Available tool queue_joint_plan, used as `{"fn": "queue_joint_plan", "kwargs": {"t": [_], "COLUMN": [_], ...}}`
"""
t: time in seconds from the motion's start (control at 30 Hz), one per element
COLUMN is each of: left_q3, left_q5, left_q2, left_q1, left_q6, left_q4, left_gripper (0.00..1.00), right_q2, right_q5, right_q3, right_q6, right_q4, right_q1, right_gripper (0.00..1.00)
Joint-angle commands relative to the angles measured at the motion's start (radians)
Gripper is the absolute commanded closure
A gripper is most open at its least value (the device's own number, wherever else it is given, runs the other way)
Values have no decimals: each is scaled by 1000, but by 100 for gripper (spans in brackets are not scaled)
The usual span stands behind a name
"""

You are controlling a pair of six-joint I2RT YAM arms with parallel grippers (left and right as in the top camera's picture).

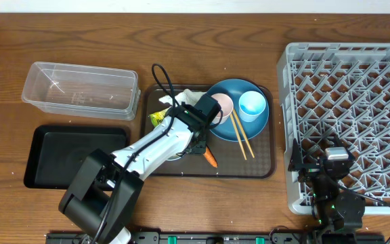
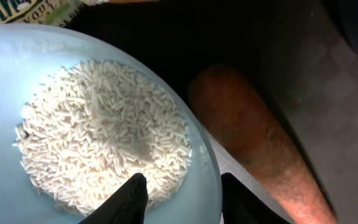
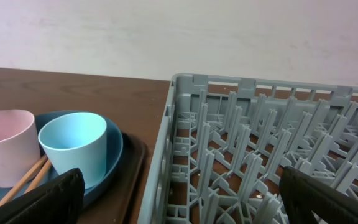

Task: Sort waste into correct bins and load items into the dishwasher rack
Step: 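Reach the left gripper to the light-blue rice bowl and grasp its rim, then lift the rice bowl with the left gripper and carry it over the black tray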

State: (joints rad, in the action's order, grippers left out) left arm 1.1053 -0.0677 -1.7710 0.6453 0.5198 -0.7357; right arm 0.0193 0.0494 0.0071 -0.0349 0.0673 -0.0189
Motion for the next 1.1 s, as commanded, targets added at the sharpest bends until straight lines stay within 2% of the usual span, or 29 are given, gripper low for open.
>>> {"fn": "queue_joint_plan", "kwargs": {"t": [0.0,0.3,0.37,0.5,0.53,0.6,0.63,0.9,1.07], "left_q3": [-7,14,16,16,16,16,16,16,19], "left_q5": [-27,-27,-27,-27,-27,-27,-27,-27,-28], "left_q2": [-3,14,17,18,18,18,18,27,107], "left_q1": [2,2,2,2,2,2,2,1,-6], "left_q6": [-2,-2,-2,-2,-2,-2,-2,-14,-36], "left_q4": [-2,2,4,5,5,4,5,-23,-24], "left_gripper": [60,68,73,74,77,91,94,94,94], "right_q2": [0,0,0,0,0,0,0,0,0], "right_q5": [0,0,0,0,0,0,0,0,0], "right_q3": [-2,-2,-2,-2,-2,-2,-2,-2,-2], "right_q6": [-4,-4,-4,-4,-4,-4,-4,-4,-4], "right_q4": [4,4,4,4,4,4,4,4,4], "right_q1": [0,0,0,0,0,0,0,0,0], "right_gripper": [1,1,1,1,1,1,1,1,1]}}
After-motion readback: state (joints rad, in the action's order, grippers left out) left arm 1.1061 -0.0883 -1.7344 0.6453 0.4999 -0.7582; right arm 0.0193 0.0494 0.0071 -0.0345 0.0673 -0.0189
